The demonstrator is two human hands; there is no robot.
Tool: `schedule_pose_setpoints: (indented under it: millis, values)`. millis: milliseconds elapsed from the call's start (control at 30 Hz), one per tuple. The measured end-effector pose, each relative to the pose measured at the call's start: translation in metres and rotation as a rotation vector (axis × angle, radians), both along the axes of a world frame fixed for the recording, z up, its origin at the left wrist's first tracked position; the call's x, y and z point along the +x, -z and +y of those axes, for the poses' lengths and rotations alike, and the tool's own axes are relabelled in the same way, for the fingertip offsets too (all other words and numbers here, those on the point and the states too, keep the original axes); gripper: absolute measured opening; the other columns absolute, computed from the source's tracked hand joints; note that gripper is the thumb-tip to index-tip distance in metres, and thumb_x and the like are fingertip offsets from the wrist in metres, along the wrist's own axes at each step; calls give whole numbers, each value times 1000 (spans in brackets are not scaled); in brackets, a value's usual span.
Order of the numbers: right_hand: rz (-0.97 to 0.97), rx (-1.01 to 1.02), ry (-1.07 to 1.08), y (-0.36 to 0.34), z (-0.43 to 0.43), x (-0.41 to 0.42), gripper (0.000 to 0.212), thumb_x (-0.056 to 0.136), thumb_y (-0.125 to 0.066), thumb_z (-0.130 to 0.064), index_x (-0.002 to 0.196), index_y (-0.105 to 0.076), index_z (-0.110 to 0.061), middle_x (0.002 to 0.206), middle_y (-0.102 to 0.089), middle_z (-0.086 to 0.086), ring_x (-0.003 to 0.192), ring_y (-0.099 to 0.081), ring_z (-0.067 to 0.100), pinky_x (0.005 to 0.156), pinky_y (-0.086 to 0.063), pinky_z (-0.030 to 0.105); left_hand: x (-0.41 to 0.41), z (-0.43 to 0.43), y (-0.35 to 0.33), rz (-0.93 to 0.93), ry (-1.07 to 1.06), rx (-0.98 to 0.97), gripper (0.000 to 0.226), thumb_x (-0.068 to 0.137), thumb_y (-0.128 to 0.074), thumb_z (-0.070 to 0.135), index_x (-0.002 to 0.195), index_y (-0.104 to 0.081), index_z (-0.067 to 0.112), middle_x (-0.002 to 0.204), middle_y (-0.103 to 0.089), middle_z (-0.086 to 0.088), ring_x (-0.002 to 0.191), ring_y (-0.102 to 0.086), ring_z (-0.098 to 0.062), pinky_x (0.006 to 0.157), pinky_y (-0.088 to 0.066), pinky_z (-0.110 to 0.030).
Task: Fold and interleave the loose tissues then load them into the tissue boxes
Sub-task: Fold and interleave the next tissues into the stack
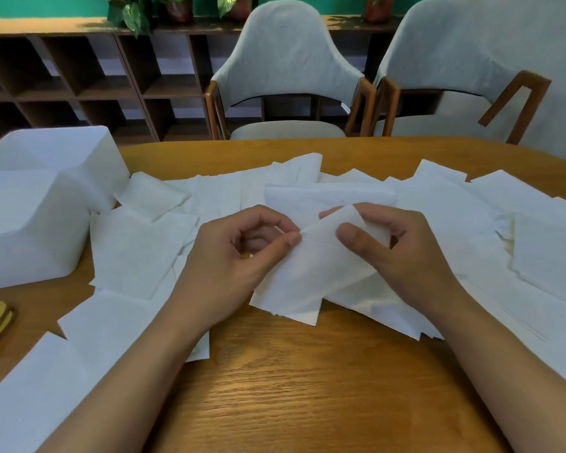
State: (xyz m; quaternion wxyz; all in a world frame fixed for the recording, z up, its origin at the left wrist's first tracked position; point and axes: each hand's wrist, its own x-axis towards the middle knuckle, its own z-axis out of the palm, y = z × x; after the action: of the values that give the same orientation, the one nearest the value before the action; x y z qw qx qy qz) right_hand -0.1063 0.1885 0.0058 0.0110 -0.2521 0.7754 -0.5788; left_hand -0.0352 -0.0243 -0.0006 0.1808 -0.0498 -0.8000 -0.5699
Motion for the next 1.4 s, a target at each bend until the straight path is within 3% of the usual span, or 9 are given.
schedule_pose_setpoints:
  millis: [133,233,400,567,667,800,967,1267,1400]
  values:
    - [7,5,131,5,-3,-1,31,75,-72,-53,101,-73,-36,102,-69,-28,104,-61,-3,82,-53,15,-1,-1,0,59,-82,-36,16,89,-80,22,104,-77,24,91,-76,9,88,-72,-14,76,-51,-15]
    - [24,7,89,2,1,1,27,76,-72,-50,100,-71,-38,101,-67,-33,105,-60,-6,78,-53,11,0,0,-2,79,-67,-42,24,86,-84,22,109,-76,24,93,-76,8,93,-73,-17,80,-54,-18]
    - [125,144,-33,2,-4,5,46,79,-68,-62,122,-57,-58,127,-48,-44,120,-45,-10,87,-52,11,1,1,-3,114,-92,-76,28,85,-84,24,112,-74,24,93,-77,12,95,-74,-14,81,-54,-17]
    - [116,191,-41,5,-8,7,67,81,-67,-64,136,-30,-70,131,-27,-57,126,-34,-15,98,-45,21,0,0,-1,96,-105,-68,27,84,-85,26,109,-75,24,92,-76,11,92,-74,-15,78,-55,-17]
    - [100,184,-56,6,-9,9,70,83,-67,-59,138,-26,-69,132,-26,-56,125,-35,-15,98,-47,21,-1,-1,0,89,-118,-52,26,83,-86,26,107,-76,24,92,-76,11,92,-74,-16,77,-56,-19]
    - [55,136,-77,7,-9,9,71,86,-65,-57,141,-22,-68,144,-24,-46,135,-37,0,105,-52,41,-1,-1,3,82,-140,-81,25,83,-86,29,106,-77,24,92,-76,13,93,-74,-14,78,-55,-17]
    - [92,141,-95,9,-9,9,68,90,-61,-51,144,-20,-65,145,-20,-50,134,-31,-10,111,-46,43,0,1,1,88,-186,-117,20,82,-86,34,99,-78,28,94,-75,19,94,-72,-7,77,-51,-10]
    - [75,96,-103,9,-9,10,66,92,-63,-47,144,-24,-62,147,-26,-43,135,-41,7,101,-54,46,0,9,7,32,-248,-60,7,87,-82,35,92,-78,31,96,-75,21,98,-70,-6,77,-52,-16]
    - [55,-52,-103,2,-8,11,66,95,-66,-29,149,-31,-44,144,-36,-34,123,-49,-6,84,-60,28,-3,6,6,39,-271,-118,34,89,-75,51,120,-67,38,122,-65,21,118,-61,-4,87,-49,-12]
